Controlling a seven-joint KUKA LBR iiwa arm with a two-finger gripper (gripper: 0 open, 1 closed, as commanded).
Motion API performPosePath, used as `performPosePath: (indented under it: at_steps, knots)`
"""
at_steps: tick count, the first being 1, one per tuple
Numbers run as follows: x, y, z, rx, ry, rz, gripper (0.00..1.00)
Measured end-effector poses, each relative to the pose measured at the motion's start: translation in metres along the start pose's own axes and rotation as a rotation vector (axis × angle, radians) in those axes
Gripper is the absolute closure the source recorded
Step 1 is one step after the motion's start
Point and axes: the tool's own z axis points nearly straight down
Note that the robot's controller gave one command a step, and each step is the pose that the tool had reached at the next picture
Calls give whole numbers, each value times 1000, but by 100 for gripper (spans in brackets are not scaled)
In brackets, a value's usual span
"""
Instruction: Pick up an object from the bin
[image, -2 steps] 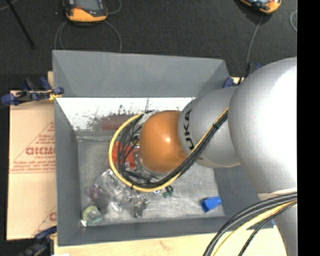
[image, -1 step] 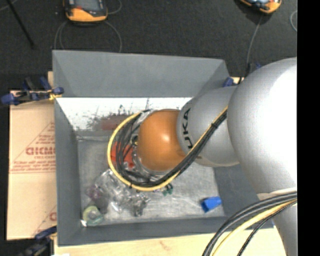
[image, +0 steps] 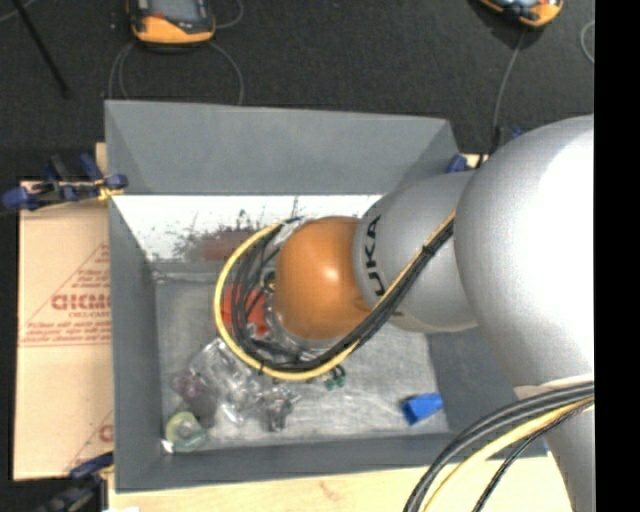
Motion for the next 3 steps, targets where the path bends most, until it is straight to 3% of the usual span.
performPosePath:
  at_steps: [1,2,3]
  knots:
    - [-2,-1,-3,1,-3,2,100]
    - [-7,-1,-21,1,2,-10,100]
    - [-82,-38,-43,4,0,9,100]
